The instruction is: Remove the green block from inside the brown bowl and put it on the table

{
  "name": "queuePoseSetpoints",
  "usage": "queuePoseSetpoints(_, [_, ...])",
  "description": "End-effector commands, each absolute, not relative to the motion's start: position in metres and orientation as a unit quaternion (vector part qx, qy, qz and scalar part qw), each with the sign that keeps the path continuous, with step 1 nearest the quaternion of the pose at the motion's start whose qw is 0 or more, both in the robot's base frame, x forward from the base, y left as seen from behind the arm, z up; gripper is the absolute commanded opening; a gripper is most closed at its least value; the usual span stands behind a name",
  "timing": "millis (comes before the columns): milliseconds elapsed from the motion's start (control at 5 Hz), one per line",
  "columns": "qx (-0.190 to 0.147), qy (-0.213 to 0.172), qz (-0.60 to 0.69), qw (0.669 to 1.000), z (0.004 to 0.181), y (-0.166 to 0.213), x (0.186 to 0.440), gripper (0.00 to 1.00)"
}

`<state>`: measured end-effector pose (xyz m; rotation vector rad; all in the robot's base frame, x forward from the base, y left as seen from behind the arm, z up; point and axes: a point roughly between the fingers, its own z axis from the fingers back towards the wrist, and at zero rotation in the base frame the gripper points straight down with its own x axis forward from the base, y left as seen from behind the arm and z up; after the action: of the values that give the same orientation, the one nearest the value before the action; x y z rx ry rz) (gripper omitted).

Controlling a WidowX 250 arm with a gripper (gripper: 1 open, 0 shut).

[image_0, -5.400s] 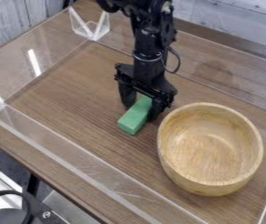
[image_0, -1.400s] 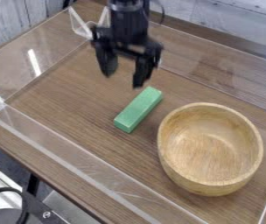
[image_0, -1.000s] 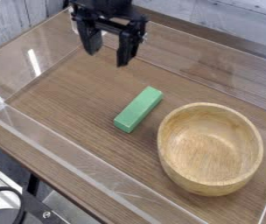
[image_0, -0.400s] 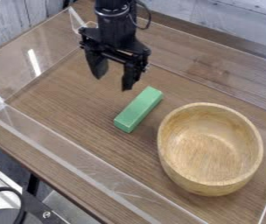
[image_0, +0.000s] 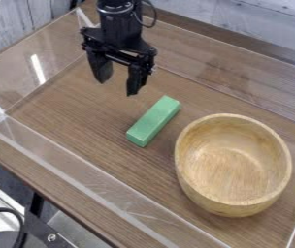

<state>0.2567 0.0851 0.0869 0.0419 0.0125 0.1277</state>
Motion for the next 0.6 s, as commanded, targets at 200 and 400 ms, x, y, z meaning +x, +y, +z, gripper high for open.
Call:
queuePoseSetpoints(200, [0.026,-0.017,0.045,0.998,0.1012,0.089,0.2635,1.0])
queuePoseSetpoints(400, [0.027,-0.015,0.032,0.999,0.0998,0.0895,0.2674,1.0])
